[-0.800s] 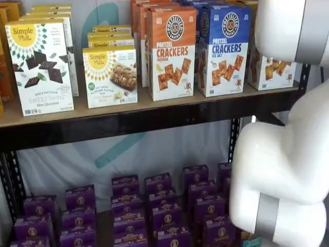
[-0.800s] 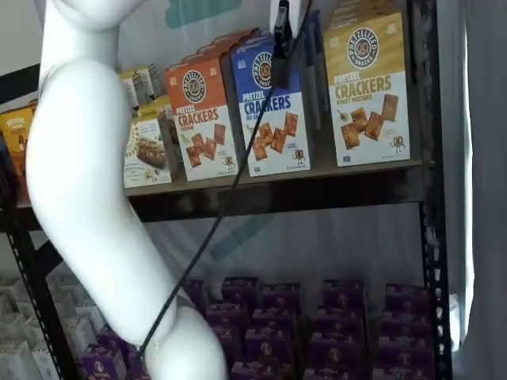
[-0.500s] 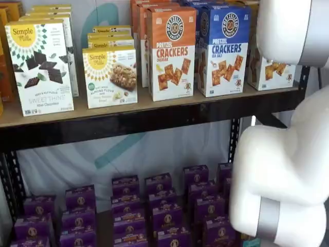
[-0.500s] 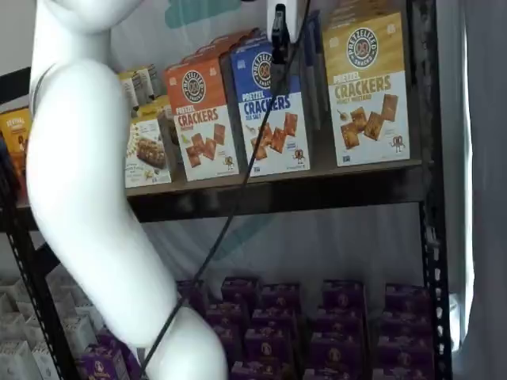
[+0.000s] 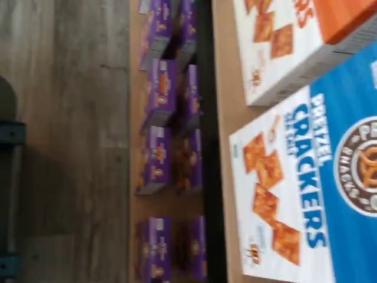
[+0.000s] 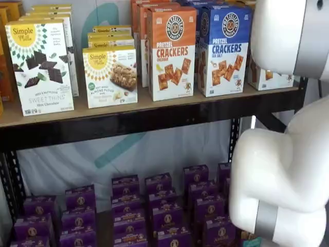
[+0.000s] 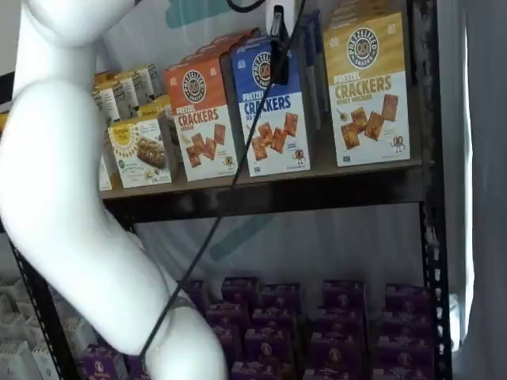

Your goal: Retrieve the yellow and white box located on the top shelf, the sixth one from the left

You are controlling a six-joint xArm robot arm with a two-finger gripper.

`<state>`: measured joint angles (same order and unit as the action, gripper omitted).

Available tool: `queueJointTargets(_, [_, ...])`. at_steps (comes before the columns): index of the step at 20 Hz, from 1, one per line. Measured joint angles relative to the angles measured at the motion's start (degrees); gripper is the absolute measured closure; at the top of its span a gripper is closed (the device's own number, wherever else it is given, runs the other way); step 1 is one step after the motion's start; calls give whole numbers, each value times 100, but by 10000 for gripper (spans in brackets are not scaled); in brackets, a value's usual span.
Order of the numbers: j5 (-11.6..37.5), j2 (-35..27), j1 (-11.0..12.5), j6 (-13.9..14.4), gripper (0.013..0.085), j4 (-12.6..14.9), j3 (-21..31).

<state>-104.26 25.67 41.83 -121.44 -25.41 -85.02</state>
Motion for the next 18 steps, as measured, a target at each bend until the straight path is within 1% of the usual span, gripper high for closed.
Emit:
queueJointTargets(3, [465, 190, 61, -77, 130, -185, 245])
queueJointTargets(5, [912, 363, 129, -154, 130, -433, 502])
queueJointTargets(8, [1260, 402, 222, -214, 130, -745, 593])
queueJointTargets(10, [1548, 433, 240, -278, 130, -889, 672])
queueJointTargets(12, [1834, 438, 217, -359, 130, -934, 721])
queueJointTargets(14, [2071, 408, 169, -436, 130, -908, 733])
queueJointTargets(16, [2176, 293, 106, -485, 130, -768, 640])
queueJointTargets(18, [2094, 90, 60, -489, 130, -568, 427])
